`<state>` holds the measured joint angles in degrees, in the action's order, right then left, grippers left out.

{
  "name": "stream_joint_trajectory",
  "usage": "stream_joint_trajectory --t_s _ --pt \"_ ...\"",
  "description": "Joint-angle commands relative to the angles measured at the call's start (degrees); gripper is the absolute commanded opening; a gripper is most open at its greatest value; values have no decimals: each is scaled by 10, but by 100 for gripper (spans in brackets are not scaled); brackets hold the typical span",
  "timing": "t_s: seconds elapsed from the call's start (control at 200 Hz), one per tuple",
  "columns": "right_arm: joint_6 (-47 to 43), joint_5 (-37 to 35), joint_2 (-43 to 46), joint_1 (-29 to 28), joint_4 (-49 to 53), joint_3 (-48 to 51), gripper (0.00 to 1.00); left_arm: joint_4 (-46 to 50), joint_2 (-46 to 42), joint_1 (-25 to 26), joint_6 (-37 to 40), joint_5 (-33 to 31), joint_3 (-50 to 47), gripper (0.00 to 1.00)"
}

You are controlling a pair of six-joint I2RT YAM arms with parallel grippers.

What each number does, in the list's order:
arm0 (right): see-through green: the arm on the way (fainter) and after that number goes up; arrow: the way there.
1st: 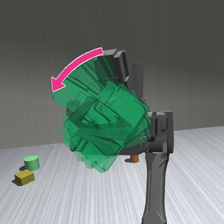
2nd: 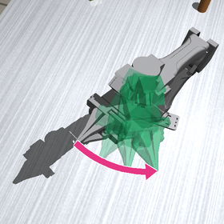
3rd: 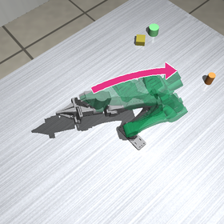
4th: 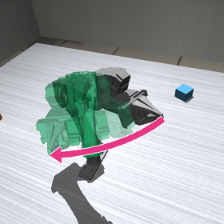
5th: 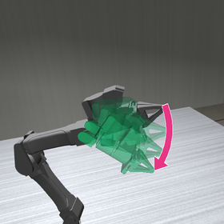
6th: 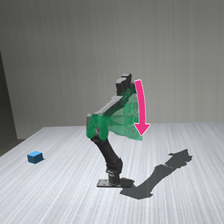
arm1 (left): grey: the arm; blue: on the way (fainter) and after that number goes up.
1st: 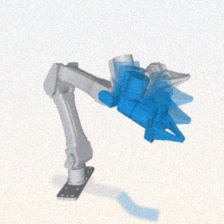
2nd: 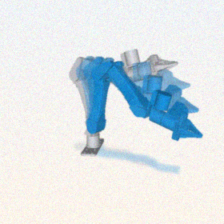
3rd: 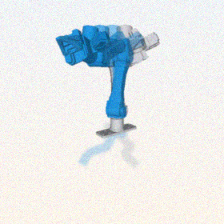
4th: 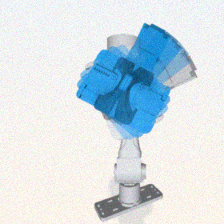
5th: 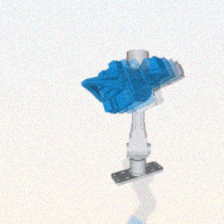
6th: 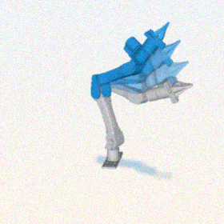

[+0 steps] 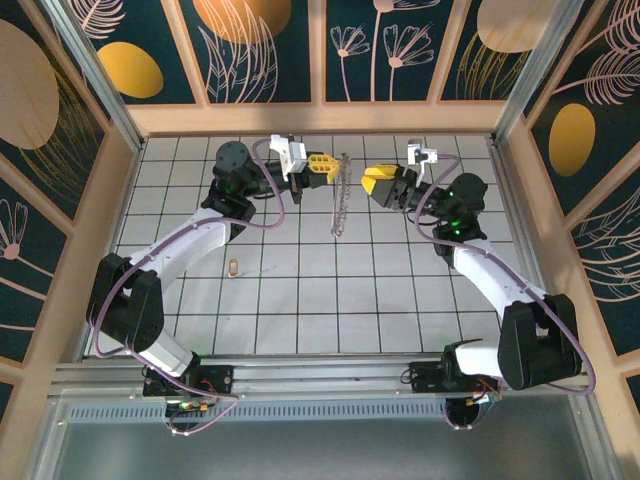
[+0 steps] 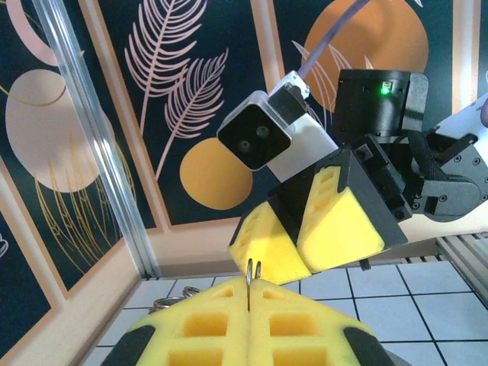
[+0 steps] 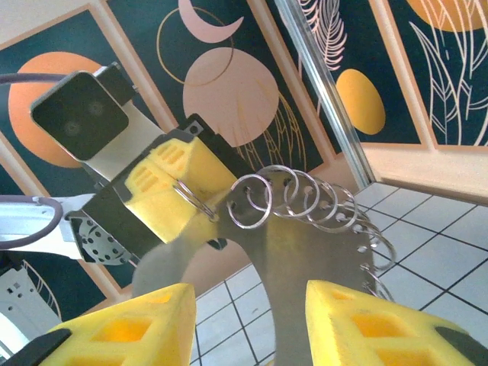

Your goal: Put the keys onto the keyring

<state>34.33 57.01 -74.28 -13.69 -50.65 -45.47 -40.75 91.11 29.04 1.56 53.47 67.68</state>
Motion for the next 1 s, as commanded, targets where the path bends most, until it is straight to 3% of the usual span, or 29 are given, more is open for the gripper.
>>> stream_joint_trajectory --t_s 0.0,0.47,0.991 --pt "-37 27 5 -9 13 -35 41 10 -17 3 12 4 14 0" --pt "-105 139 -25 -6 75 -107 31 73 9 3 -35 69 76 0" --pt "-128 143 -41 -16 94 -145 31 106 23 4 -41 100 98 0"
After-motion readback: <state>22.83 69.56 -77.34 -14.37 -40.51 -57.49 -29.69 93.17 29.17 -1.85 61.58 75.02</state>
